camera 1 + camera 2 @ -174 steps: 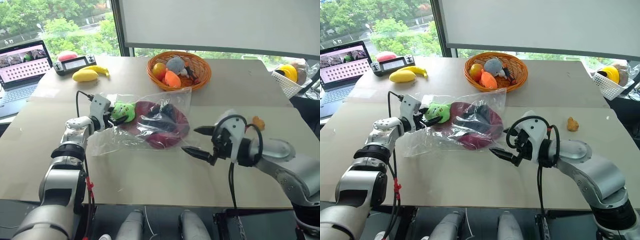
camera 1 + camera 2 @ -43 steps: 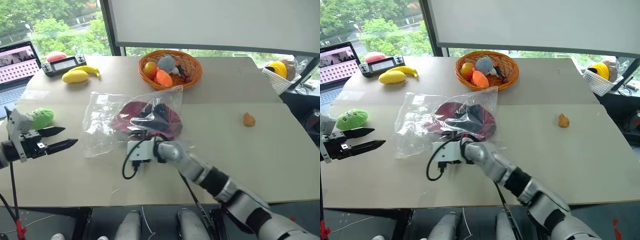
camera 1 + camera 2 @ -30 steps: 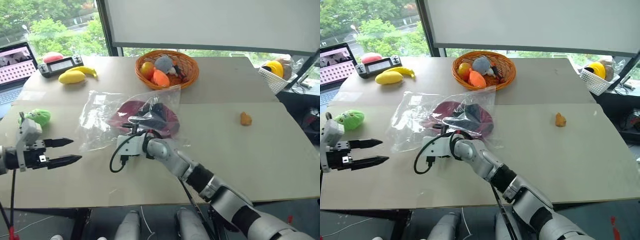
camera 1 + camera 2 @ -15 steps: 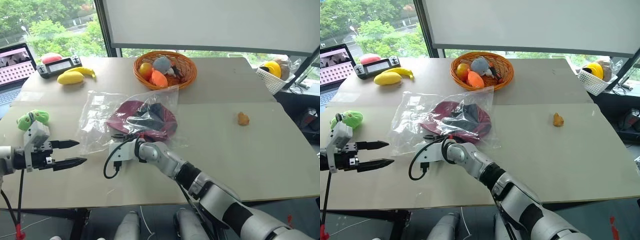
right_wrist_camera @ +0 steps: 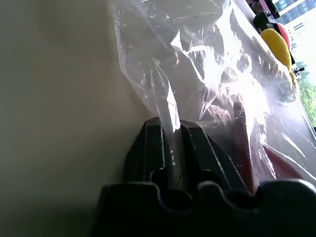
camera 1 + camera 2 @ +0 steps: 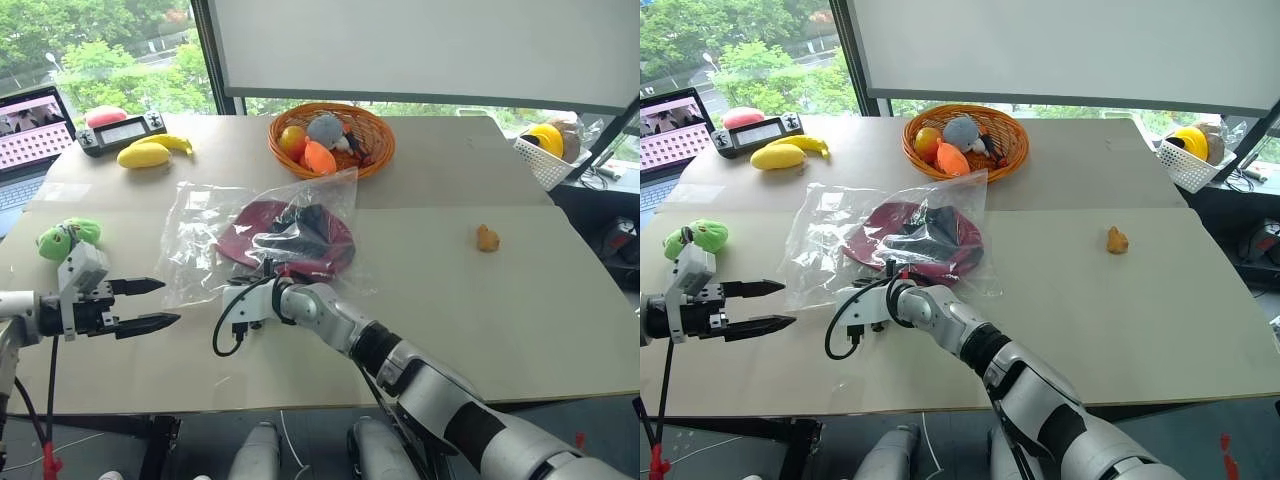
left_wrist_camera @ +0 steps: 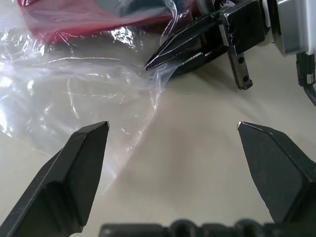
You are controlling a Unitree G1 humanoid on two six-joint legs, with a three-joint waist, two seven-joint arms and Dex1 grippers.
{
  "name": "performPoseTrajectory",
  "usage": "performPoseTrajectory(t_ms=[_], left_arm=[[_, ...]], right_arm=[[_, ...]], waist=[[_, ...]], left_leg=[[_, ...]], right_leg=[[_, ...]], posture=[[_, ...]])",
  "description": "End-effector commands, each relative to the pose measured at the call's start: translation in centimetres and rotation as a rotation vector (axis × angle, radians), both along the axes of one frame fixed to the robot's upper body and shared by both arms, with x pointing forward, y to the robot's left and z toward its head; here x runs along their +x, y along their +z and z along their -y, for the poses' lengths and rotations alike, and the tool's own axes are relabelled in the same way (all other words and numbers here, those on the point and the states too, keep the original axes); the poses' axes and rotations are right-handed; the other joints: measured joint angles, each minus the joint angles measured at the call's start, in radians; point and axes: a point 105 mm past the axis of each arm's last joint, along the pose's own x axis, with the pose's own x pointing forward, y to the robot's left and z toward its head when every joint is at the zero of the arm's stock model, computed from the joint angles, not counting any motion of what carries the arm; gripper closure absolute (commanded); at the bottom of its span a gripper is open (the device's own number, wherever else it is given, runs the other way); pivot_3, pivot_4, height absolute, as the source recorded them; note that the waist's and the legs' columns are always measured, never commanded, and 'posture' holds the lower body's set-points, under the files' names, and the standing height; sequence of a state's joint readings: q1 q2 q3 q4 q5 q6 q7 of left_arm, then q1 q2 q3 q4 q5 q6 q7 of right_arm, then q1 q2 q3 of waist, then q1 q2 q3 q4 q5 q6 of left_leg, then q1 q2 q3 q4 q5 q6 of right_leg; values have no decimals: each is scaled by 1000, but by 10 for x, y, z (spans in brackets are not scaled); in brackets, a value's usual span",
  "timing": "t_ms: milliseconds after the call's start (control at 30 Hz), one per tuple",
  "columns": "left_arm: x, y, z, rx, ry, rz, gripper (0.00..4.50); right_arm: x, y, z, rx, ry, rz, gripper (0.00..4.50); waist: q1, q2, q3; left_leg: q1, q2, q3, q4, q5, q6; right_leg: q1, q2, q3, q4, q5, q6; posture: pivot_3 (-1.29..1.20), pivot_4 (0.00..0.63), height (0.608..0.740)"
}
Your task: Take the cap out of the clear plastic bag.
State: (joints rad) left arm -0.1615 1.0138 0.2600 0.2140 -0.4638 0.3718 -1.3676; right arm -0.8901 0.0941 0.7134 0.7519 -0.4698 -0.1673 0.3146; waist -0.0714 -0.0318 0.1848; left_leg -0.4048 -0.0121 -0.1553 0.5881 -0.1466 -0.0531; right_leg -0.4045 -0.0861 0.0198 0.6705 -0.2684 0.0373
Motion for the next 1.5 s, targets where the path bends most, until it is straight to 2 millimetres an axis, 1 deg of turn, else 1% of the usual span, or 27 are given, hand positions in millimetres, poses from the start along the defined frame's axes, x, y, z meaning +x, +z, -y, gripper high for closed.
performPoseTrajectory(t_ms=[33, 200, 300, 367, 500, 633, 733, 767, 867, 900, 967, 1067, 1167, 1233, 1267, 1300, 1367, 1400, 1467, 1500], left_arm=[[5, 8, 0, 14, -7, 43, 0], [7, 5, 2, 12, -14, 41, 0], [9, 2, 4, 10, -20, 38, 0], [10, 1, 5, 8, -25, 35, 0], [11, -2, 8, 2, -37, 26, 0], [15, -5, 10, 0, -44, 22, 0], [19, -6, 11, 0, -46, 22, 0], [21, -7, 12, -2, -48, 24, 0], [26, -7, 15, -5, -57, 29, 0], [28, -8, 15, -5, -58, 29, 0], [30, -9, 16, -5, -59, 31, 0], [33, -9, 18, -8, -64, 35, 0], [36, -10, 20, -10, -67, 40, 0], [37, -11, 20, -11, -67, 39, 0], [37, -11, 20, -11, -66, 39, 0], [38, -11, 21, -12, -66, 38, 0], [40, -11, 21, -13, -68, 37, 0], [41, -10, 22, -14, -69, 37, 0], [42, -10, 22, -15, -71, 37, 0], [44, -11, 23, -14, -72, 38, 0]], right_arm=[[-18, 25, -28, 81, 70, 12, 4435], [-26, 29, -23, 117, 112, -21, 4435], [-23, 41, -3, 187, 80, -38, 4435], [-23, 46, 12, 215, 68, -51, 4435], [-27, 48, 58, 260, 27, -95, 4435], [-41, 34, 104, 226, 6, -182, 4435], [-51, 26, 128, 205, -1, -237, 4435], [-56, 23, 142, 196, -10, -275, 4435], [-65, 14, 172, 157, -47, -365, 4435], [-66, 12, 178, 140, -62, -386, 4435], [-65, 8, 190, 109, -99, -411, 4435], [-58, 7, 205, 72, -166, -402, 4435], [-45, 4, 227, -78, -239, -294, 4435], [-44, 4, 229, -166, -220, -216, 4435], [-44, 5, 228, -184, -203, -191, 4435], [-48, 5, 222, -210, -155, -150, 4435], [-63, -4, 213, -268, -43, -121, 4435], [-76, -16, 212, -326, 31, -113, 4435], [-90, -28, 213, -382, 107, -108, 4435], [-100, -37, 217, -439, 177, -84, 4435]], waist=[[0, 0, 0], [-1, 0, 0], [0, 0, 0], [3, 0, 0], [11, -1, -1], [12, -3, -2], [11, -3, -2], [9, -3, -2], [12, -2, -1], [12, -2, -1], [11, -2, -1], [11, -2, -1], [17, -2, -1], [23, -2, -1], [25, -2, -1], [26, -2, -1], [27, -2, -1], [27, -2, -1], [29, -2, -1], [29, -2, -1]], left_leg=[[0, 0, 0, 0, 0, 0], [0, 1, 0, 0, 0, 0], [0, 4, 0, 0, 0, 0], [-1, 9, 1, 0, -2, -3], [-1, 10, 0, 1, -2, -3], [-1, 10, 1, 1, -2, -3], [-1, 11, 2, 1, -2, -3], [-1, 11, 2, 1, -2, -3], [-1, 11, 3, 2, -2, -3], [-2, 11, 3, 2, -2, -3], [-2, 11, 4, 2, -2, -3], [-1, 12, 4, 2, -2, -3], [-2, 11, 5, 3, -2, -3], [-2, 11, 6, 3, -2, -3], [-2, 11, 6, 3, -2, -3], [-2, 11, 6, 3, -2, -3], [-2, 12, 6, 3, -2, -3], [-2, 11, 6, 2, -2, -3], [-2, 11, 7, 3, -2, -3], [-2, 11, 7, 3, -2, -3]], right_leg=[[0, 0, 0, 0, 0, 0], [0, 1, 0, 0, 0, 0], [0, 4, 0, -1, 0, 0], [0, 9, 0, -2, 0, 0], [0, 10, 0, -1, 0, -2], [1, 10, 0, -3, 1, -3], [0, 10, 0, -4, 0, -4], [0, 10, 0, -3, 0, -4], [1, 10, 0, -4, 0, -4], [1, 9, 0, -5, 0, -4], [1, 9, 0, -5, 0, -4], [1, 10, 0, -5, 0, -4], [1, 9, 0, -5, 0, -4], [1, 9, 1, -6, 0, -4], [1, 9, 1, -6, 0, -4], [1, 9, 1, -6, 0, -4], [1, 9, 1, -6, 0, -5], [1, 9, 1, -6, 0, -5], [1, 9, 1, -6, 0, -5], [2, 9, 1, -6, 0, -5]], posture=[[0, 150, 733], [0, 150, 733], [0, 150, 733], [0, 150, 733], [0, 150, 733], [0, 150, 733], [0, 150, 733], [0, 150, 733], [0, 150, 733], [0, 150, 733], [0, 150, 733], [0, 150, 733], [0, 150, 733], [0, 150, 733], [0, 150, 733], [0, 150, 733], [0, 150, 733], [0, 150, 733], [0, 150, 733], [0, 150, 733]])
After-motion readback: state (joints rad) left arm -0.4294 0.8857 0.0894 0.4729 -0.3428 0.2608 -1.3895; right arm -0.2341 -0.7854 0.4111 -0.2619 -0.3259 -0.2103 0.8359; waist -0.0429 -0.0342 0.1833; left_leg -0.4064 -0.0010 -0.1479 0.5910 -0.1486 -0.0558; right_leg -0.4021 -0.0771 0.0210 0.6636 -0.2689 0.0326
